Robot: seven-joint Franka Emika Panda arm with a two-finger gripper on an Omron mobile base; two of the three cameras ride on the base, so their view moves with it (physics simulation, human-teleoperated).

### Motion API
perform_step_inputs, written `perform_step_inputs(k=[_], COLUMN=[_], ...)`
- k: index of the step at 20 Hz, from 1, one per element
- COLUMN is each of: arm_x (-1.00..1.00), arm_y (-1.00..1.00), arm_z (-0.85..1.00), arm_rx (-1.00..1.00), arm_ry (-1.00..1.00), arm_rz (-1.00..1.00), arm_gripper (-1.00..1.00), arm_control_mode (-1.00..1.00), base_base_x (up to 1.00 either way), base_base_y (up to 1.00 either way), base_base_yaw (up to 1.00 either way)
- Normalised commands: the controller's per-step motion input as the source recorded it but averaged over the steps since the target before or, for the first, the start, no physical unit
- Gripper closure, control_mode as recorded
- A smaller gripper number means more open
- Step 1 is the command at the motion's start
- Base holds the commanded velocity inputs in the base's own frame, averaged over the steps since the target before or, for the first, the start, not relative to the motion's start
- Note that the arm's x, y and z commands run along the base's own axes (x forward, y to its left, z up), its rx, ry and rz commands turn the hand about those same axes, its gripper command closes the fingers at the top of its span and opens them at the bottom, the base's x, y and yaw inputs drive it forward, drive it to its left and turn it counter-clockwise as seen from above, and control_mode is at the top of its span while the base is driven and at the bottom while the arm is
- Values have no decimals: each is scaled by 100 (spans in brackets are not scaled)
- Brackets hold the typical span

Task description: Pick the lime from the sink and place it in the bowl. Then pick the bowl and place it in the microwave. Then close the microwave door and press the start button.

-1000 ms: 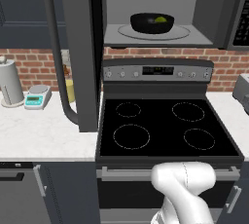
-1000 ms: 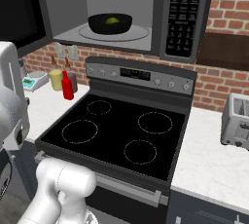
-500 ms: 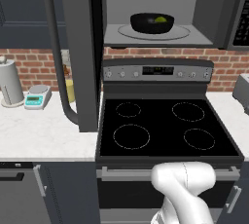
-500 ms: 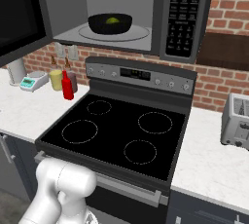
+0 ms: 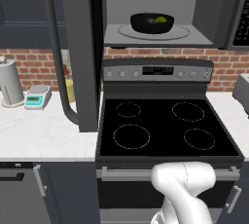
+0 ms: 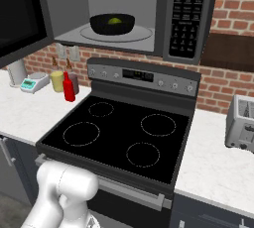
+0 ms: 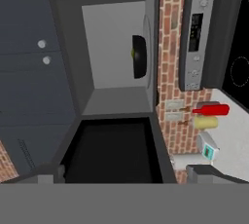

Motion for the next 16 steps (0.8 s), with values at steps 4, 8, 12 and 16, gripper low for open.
perform_step_inputs(k=[4, 8, 12, 16], arm_x=[-26, -42, -50, -37], arm_y=[0, 0, 16, 36], arm_z=[4, 9, 0, 0], arm_rx=[6, 5, 4, 1], arm_ry=[0, -1, 0, 0], arm_rz=[0, 0, 0, 0], arm_gripper=[-100, -100, -100, -100], arm_control_mode=[-100, -100, -100, -100], base_base_x=[0, 0, 0, 0], base_base_y=[0, 0, 0, 0], base_base_yaw=[0, 0, 0, 0])
